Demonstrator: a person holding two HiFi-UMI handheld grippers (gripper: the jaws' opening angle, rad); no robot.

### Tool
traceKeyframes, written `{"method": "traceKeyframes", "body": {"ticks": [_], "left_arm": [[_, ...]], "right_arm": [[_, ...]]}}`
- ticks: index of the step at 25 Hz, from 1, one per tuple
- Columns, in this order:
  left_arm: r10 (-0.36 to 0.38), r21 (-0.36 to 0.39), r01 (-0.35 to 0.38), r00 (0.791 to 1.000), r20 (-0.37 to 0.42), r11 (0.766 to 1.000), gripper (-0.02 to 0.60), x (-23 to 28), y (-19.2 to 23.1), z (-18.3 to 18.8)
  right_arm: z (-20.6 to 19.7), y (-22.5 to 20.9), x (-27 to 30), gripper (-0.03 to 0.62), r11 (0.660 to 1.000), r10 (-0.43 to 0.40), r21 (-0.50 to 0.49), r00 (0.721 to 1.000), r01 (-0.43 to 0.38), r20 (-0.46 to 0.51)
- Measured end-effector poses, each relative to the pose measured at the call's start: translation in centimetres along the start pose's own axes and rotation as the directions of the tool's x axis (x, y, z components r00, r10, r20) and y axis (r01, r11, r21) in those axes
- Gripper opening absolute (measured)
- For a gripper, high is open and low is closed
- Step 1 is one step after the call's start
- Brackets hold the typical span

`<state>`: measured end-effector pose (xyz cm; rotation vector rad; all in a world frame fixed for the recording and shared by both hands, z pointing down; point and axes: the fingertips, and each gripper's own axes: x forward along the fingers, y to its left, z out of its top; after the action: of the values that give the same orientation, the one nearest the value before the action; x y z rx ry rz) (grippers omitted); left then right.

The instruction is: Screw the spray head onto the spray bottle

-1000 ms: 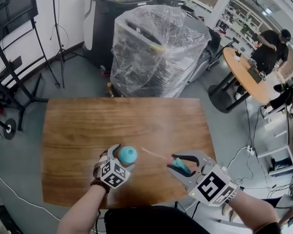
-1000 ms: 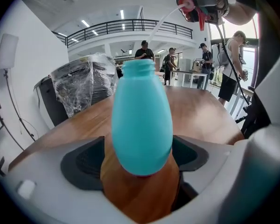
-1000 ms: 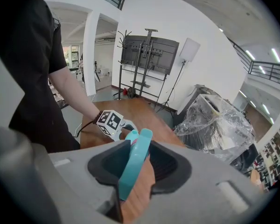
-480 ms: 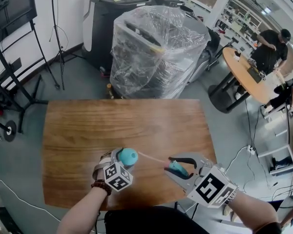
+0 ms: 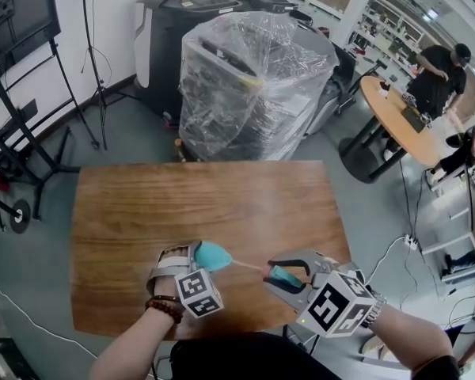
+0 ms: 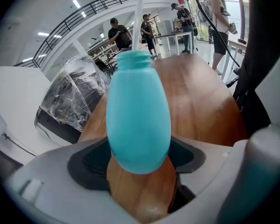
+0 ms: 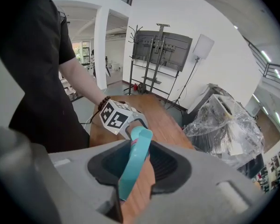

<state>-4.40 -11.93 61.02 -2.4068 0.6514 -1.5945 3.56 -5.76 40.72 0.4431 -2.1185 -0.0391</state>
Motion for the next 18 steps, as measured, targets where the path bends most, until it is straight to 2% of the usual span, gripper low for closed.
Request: {"method": "traceKeyframes", "body": {"ticks": [10,18], "left_arm": [[-0.034,0.154,0.033,0.999,0.000,0.988,0.406,-4.0,-2.1,5.6],[-0.065,0.190,0.065,0.998,-0.007,0.980,0.403,-5.3,-3.2,7.5]], "right_arm": [[-1.7,2.1,1.8,0.120,0.967,0.029,-0.250,0.998,-0.043,-0.058],[-2.2,2.7,1.7,0.120,0.951,0.038,-0.304,0.997,-0.055,-0.064]]}}
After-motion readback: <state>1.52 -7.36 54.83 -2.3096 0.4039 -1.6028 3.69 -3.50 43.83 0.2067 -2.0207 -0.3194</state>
